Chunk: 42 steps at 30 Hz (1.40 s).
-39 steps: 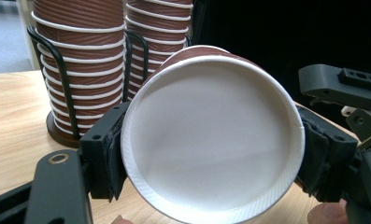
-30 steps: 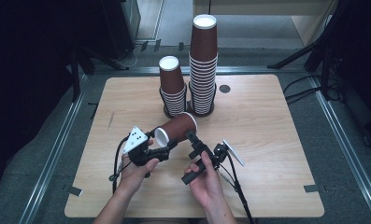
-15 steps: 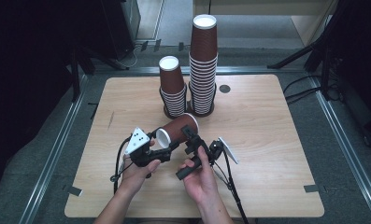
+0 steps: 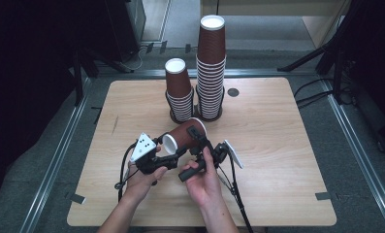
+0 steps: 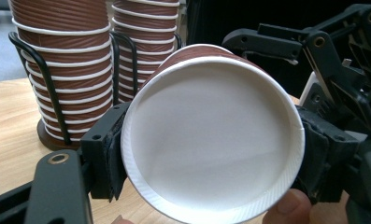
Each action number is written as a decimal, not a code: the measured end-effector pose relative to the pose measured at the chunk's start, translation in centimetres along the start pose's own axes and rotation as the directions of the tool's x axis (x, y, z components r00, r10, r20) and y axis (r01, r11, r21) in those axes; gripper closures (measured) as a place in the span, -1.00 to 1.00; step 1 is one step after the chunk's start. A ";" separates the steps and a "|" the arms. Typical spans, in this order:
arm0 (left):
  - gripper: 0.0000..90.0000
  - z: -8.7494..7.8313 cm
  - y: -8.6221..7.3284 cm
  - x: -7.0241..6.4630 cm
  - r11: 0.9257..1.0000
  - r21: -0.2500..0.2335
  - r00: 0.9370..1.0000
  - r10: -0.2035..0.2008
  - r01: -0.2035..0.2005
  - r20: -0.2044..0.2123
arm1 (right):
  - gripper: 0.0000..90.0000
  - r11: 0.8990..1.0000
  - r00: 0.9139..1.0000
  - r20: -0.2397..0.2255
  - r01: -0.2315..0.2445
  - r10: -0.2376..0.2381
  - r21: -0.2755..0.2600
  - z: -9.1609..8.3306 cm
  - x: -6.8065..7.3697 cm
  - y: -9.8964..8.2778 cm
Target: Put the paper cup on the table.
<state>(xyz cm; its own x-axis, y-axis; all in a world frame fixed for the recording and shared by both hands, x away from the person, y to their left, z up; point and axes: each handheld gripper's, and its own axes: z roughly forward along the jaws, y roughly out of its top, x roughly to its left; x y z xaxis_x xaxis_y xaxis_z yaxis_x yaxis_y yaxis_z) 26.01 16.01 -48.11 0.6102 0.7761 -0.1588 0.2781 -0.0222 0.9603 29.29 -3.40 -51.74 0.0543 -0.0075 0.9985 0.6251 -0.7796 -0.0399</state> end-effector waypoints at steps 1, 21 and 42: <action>-0.48 0.0 0.0 0.0 1.000 0.000 1.000 0.000 0.000 0.000 | -1.00 1.000 1.000 0.000 0.000 0.000 0.000 0.0 0.0 0.0; -0.64 0.3 -0.1 0.0 0.999 0.039 1.000 0.018 -0.018 0.001 | -0.77 0.999 0.999 -0.013 0.032 -0.032 -0.012 0.7 0.1 0.2; -0.95 -0.7 0.0 2.6 0.993 0.079 0.996 -0.084 0.085 -0.016 | -0.77 0.889 0.917 0.102 0.400 -0.387 -0.222 -0.2 0.7 4.9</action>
<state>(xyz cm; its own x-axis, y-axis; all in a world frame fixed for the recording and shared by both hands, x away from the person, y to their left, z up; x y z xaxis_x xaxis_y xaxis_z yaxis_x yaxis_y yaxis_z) 27.07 18.45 -48.35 0.5729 0.7853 -0.2347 0.3862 -0.0060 0.9224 32.27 -7.36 -51.19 -0.1124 0.3584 0.9268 0.4049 -0.8353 0.3721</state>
